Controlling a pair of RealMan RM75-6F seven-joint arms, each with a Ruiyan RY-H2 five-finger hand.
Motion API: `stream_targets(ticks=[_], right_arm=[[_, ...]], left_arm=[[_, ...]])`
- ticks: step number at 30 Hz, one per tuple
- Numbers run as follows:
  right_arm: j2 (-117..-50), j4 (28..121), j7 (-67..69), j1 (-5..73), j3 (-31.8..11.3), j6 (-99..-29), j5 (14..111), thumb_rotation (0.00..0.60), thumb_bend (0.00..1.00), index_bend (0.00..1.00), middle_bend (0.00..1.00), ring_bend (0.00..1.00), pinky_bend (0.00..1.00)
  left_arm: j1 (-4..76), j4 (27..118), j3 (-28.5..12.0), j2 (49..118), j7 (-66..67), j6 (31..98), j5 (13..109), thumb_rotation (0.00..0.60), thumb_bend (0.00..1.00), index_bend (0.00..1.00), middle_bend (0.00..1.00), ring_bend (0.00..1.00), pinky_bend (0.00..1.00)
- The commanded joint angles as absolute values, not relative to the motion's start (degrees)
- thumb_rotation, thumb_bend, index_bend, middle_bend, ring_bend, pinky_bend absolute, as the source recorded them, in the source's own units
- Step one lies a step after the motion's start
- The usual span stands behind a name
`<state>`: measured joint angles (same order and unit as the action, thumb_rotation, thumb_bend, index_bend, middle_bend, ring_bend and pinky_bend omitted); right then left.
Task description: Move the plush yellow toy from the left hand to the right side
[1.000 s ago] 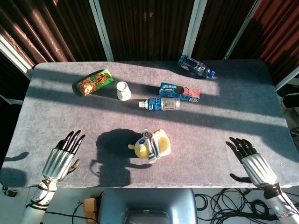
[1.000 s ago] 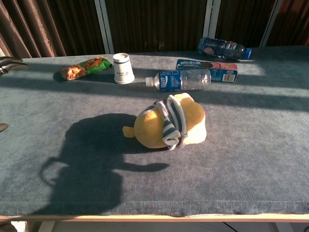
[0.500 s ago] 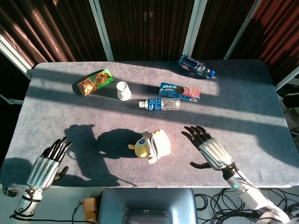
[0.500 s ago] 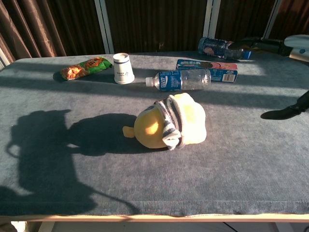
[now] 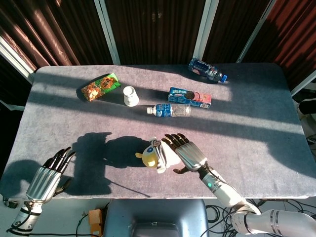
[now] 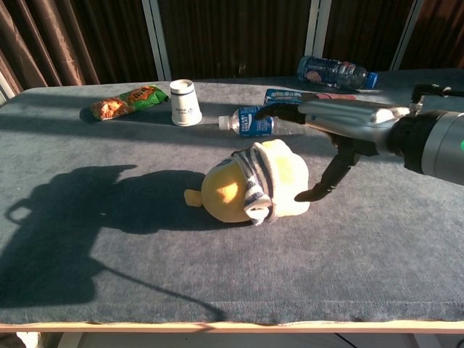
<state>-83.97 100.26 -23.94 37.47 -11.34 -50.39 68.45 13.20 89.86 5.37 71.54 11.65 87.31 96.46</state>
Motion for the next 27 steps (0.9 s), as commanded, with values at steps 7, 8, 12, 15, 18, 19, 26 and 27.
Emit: stream_targets(ticks=[7,8,12,15,18,19,26,27], right_arm=[[-95.0,92.2,-38.0,46.0,-12.9,-51.3,49.5,0.6,0.07,0.0,0.0,0.0,0.07],[-96.1,90.9,-38.6,46.9,-13.2,-51.4,47.6,0.6,0.07,0.0,0.0,0.0,0.08],[-99.4,86.9,-39.3,48.7,-13.5,-53.0,45.7,0.6,0.07,0.11,0.08,0.06,0.25],[-101.3,83.9,-36.7,48.5,-13.3,-54.8,49.2,0.6,0.07,0.36,0.31,0.3,0.49],[-102.8,80.7,-31.0,47.3,-12.5,-57.1,55.9,0.6,0.07,0.61,0.49,0.52,0.71],[-103.0,79.8,-29.2,46.9,-12.1,-57.8,57.9,0.6,0.07,0.67,0.54,0.57,0.76],[-98.2,80.9,-24.1,42.5,-8.0,-66.3,71.0,0.6,0.11,0.85,0.67,0.69,0.86],[-96.8,82.0,-24.6,41.5,-7.4,-68.0,72.1,0.6,0.11,0.85,0.67,0.69,0.86]], left_arm=[[12.7,90.4,4.7,70.8,10.1,86.9,96.5,0.6,0.28,0.0,0.0,0.08,0.33],[12.5,90.5,4.6,70.7,9.9,87.0,96.5,0.6,0.28,0.0,0.0,0.08,0.33],[12.1,90.4,4.1,70.5,9.0,87.2,96.2,0.6,0.28,0.0,0.0,0.09,0.33],[12.0,90.3,3.7,70.5,8.7,87.2,96.1,0.6,0.28,0.0,0.0,0.09,0.33],[11.8,90.3,3.5,70.5,8.4,87.0,95.9,0.6,0.28,0.0,0.0,0.09,0.33],[11.8,90.3,3.4,70.5,8.5,86.9,95.9,0.6,0.28,0.0,0.0,0.09,0.33],[11.4,90.1,3.3,70.8,9.8,86.8,96.6,0.6,0.28,0.0,0.0,0.09,0.33],[11.4,90.1,3.3,70.9,10.2,86.8,96.7,0.6,0.28,0.0,0.0,0.1,0.34]])
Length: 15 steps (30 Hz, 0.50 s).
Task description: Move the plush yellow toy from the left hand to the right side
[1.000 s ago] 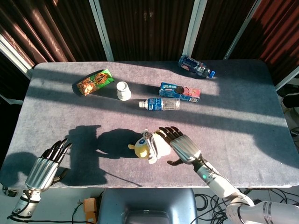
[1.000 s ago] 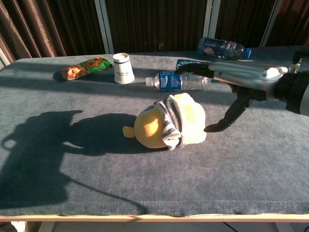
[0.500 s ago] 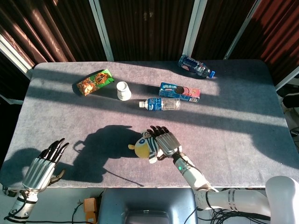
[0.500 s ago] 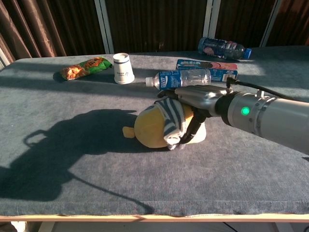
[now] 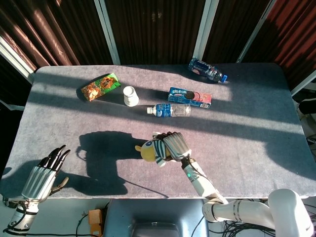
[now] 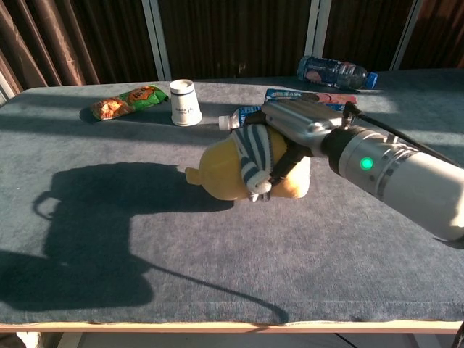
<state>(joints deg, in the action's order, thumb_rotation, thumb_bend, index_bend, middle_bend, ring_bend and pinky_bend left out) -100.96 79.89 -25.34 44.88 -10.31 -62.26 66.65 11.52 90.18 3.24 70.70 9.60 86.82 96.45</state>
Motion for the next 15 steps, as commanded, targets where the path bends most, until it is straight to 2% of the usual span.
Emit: stream_targets(ticks=[1,5,8,12,14,15], right_arm=[[-95.7,83.1,-25.2,40.7,-7.0,-69.3,72.9,0.6,0.11,0.85,0.67,0.69,0.86],[-89.0,87.1,-26.4,35.5,-5.4,-76.3,75.3,0.6,0.11,0.85,0.67,0.69,0.86],[-86.1,85.1,-22.3,33.0,-4.9,-78.4,76.7,0.6,0.11,0.84,0.67,0.68,0.86],[-83.8,80.8,-14.7,31.0,-4.4,-76.8,76.6,0.6,0.11,0.78,0.67,0.63,0.83],[-82.8,78.2,-10.0,30.5,-3.6,-74.8,77.0,0.6,0.11,0.72,0.64,0.59,0.78],[-82.5,77.1,-8.1,30.3,-3.1,-73.8,77.4,0.6,0.11,0.66,0.6,0.54,0.73]], left_arm=[[11.3,90.1,3.2,71.0,10.4,86.8,96.8,0.6,0.28,0.0,0.0,0.1,0.34],[11.2,90.4,3.4,71.1,11.1,86.6,97.4,0.6,0.28,0.0,0.0,0.1,0.34],[11.1,90.6,3.4,71.1,11.7,86.3,97.5,0.6,0.28,0.0,0.0,0.1,0.34],[11.0,90.8,3.1,71.4,12.8,85.6,96.9,0.6,0.28,0.0,0.0,0.1,0.35],[10.9,90.9,3.0,71.5,13.1,85.5,96.7,0.6,0.28,0.0,0.0,0.1,0.35],[10.9,90.9,2.9,71.5,13.2,85.4,96.5,0.6,0.28,0.0,0.0,0.1,0.35]])
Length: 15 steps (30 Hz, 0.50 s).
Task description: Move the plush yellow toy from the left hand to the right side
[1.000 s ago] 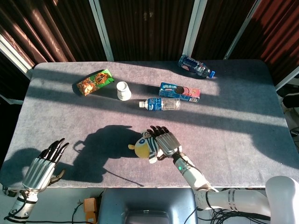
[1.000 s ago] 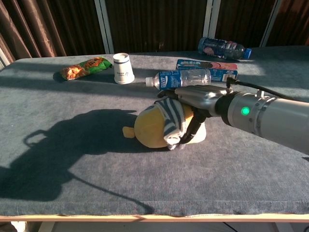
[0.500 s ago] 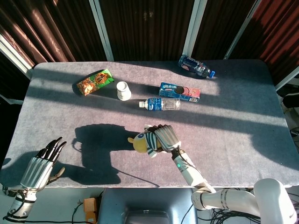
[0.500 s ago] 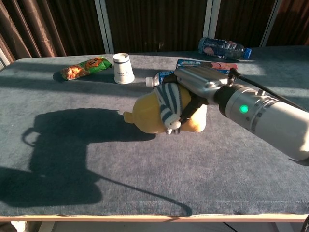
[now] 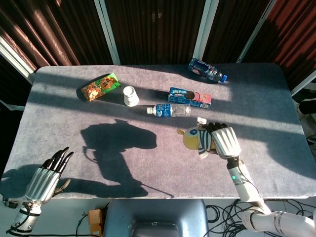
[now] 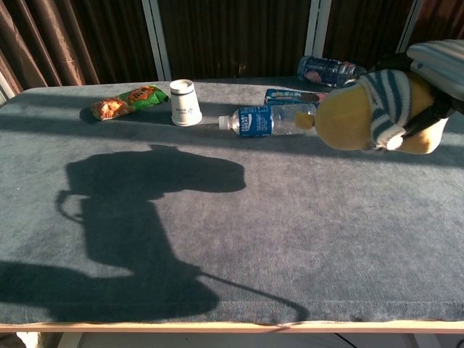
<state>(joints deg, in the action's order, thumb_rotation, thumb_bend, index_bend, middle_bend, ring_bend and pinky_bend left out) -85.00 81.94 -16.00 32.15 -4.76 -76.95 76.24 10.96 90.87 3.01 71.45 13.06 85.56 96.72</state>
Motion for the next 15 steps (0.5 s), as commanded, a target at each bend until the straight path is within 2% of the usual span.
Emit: stream_targets(ticks=[1,4,7,12,15], right_arm=[[-82.1,76.1,-6.3,30.1,-2.6,-72.8,77.8,0.6,0.11,0.58,0.53,0.47,0.66],[-81.5,72.8,-1.2,29.5,-1.4,-71.4,79.6,0.6,0.11,0.42,0.36,0.3,0.45],[-81.5,70.6,3.7,28.4,-0.7,-72.5,82.0,0.6,0.11,0.35,0.27,0.18,0.31],[-80.1,70.3,6.8,26.7,0.5,-74.8,85.4,0.6,0.11,0.29,0.18,0.08,0.2],[-79.9,70.5,6.9,26.5,0.6,-74.9,85.6,0.6,0.11,0.26,0.14,0.04,0.17]], left_arm=[[10.8,90.9,2.8,71.5,13.3,85.4,96.4,0.6,0.28,0.0,0.0,0.1,0.35],[10.8,90.8,2.6,71.6,13.3,85.1,96.0,0.6,0.28,0.0,0.0,0.1,0.35],[10.8,90.8,2.3,71.8,13.5,84.8,95.5,0.6,0.28,0.0,0.0,0.1,0.35],[10.8,90.8,2.3,72.0,14.1,84.2,95.5,0.6,0.28,0.0,0.0,0.1,0.35],[10.8,90.8,2.3,72.1,14.2,84.2,95.6,0.6,0.28,0.0,0.0,0.1,0.35]])
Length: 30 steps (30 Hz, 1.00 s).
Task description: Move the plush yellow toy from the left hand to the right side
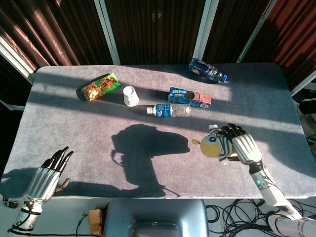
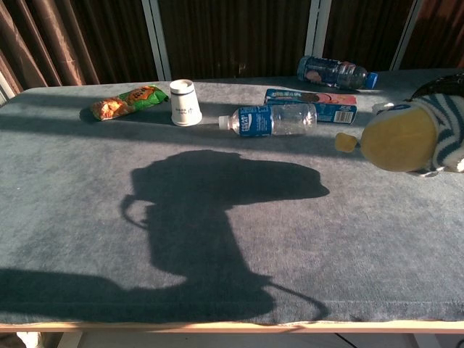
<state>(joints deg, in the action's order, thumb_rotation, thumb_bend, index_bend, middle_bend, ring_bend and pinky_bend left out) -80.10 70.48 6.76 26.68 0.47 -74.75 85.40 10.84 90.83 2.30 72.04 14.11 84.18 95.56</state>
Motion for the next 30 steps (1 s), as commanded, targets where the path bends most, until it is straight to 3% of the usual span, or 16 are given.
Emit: stream_targets(ticks=[1,4,7,15,21,26,30], right_arm=[[-79.8,70.6,6.9,26.4,0.7,-74.8,85.7,0.6,0.11,0.24,0.12,0.03,0.17],[-78.6,71.4,6.5,25.9,1.3,-74.0,86.0,0.6,0.11,0.1,0.02,0.0,0.13],[-77.3,72.7,5.7,25.4,2.1,-72.7,86.3,0.6,0.08,0.01,0.0,0.0,0.1],[-75.0,75.3,6.8,24.3,2.5,-72.9,88.1,0.6,0.02,0.0,0.0,0.0,0.08],[-71.8,80.6,10.0,20.9,3.5,-80.0,92.4,0.6,0.02,0.0,0.0,0.0,0.08],[-65.7,91.2,1.4,15.3,4.9,-84.9,90.8,0.6,0.02,0.0,0.0,0.0,0.08],[-65.8,92.9,-4.3,10.1,3.5,-90.8,87.0,0.6,0.02,0.0,0.0,0.0,0.08]], left_arm=[[10.8,90.8,2.3,72.1,14.2,84.1,95.6,0.6,0.28,0.0,0.0,0.1,0.35],[10.9,90.8,2.3,72.2,14.6,83.9,95.7,0.6,0.28,0.0,0.0,0.1,0.35],[10.8,90.8,2.3,72.4,14.9,83.7,95.6,0.6,0.28,0.0,0.0,0.1,0.35],[10.7,90.9,2.3,72.4,15.1,83.5,95.7,0.6,0.28,0.0,0.0,0.1,0.36],[10.5,90.9,2.1,72.5,15.5,83.8,95.6,0.6,0.28,0.0,0.0,0.1,0.36],[10.0,90.9,2.0,72.6,16.2,84.8,96.0,0.6,0.28,0.0,0.0,0.1,0.36],[9.5,90.9,2.3,72.7,16.8,85.5,96.5,0.6,0.28,0.0,0.0,0.1,0.36]])
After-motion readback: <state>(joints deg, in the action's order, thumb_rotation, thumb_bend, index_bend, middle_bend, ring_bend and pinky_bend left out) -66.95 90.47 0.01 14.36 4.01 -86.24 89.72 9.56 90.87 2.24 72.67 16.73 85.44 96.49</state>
